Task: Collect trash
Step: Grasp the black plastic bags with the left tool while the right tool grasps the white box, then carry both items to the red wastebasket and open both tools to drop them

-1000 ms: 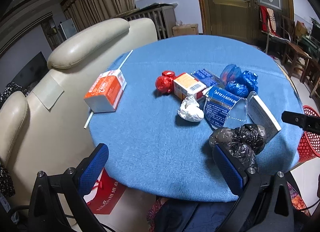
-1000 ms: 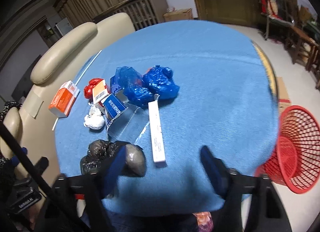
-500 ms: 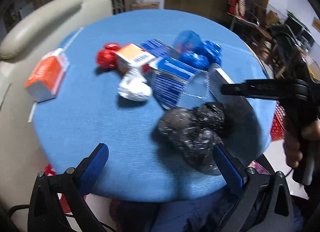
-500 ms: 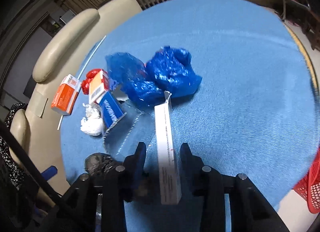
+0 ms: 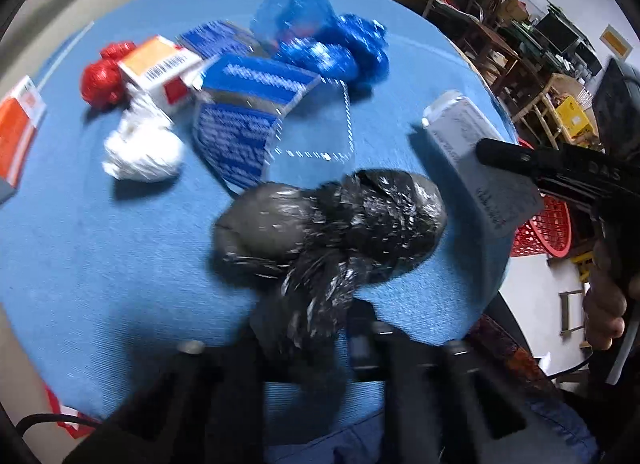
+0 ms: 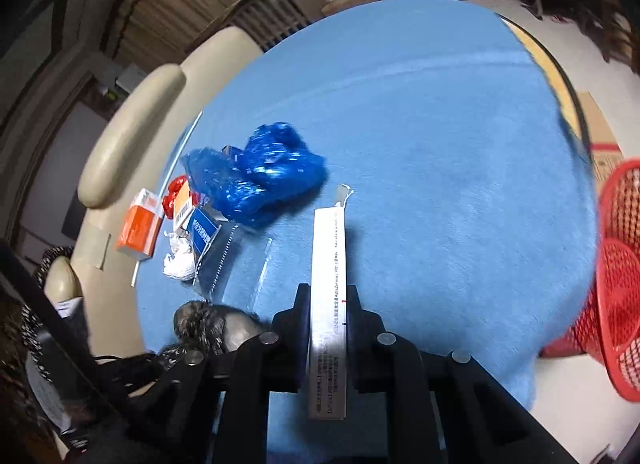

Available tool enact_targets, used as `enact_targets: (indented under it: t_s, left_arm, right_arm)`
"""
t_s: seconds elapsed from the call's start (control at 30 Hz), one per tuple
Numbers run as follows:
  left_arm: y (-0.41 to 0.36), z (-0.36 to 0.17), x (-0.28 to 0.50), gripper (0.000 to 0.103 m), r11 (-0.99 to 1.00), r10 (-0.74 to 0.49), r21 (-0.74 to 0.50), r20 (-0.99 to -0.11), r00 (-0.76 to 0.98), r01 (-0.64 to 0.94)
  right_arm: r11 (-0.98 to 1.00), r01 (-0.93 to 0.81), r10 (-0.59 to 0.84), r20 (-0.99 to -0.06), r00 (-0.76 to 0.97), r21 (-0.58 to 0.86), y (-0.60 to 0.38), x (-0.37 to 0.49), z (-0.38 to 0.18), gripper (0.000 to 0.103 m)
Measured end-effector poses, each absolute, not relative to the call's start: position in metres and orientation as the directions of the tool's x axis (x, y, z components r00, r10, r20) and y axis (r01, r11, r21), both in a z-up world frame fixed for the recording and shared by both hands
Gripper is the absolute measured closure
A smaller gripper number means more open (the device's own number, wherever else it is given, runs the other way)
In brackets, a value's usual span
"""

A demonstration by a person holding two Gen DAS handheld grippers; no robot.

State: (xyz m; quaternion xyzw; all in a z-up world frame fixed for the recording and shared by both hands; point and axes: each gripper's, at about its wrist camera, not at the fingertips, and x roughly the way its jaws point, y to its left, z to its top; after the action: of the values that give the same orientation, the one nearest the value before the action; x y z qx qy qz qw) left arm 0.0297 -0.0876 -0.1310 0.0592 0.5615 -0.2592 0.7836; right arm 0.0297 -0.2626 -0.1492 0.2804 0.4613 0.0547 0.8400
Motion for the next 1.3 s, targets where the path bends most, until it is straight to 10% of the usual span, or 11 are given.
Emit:
enact_targets:
  t_s: [0.67,1.3]
  left_arm:
    - [-0.149,-0.04,-0.021,0.1,0.736,-0.43,-0.052,-0.805,0.408,0.674]
    - [-0.385,-0.063,-0.027,0.1,0.459,-0.461,0.009,-0.853,0.246,0.888]
  right_arm:
    - [0.783,0.219,0.27,-0.635,0.724,0.582,-0.343,-0.069,-0.109,0.086]
    - [0.572,0.587,-0.018,-0.707,0.707,0.573,-0.501,-0.175,-0.149,0.083]
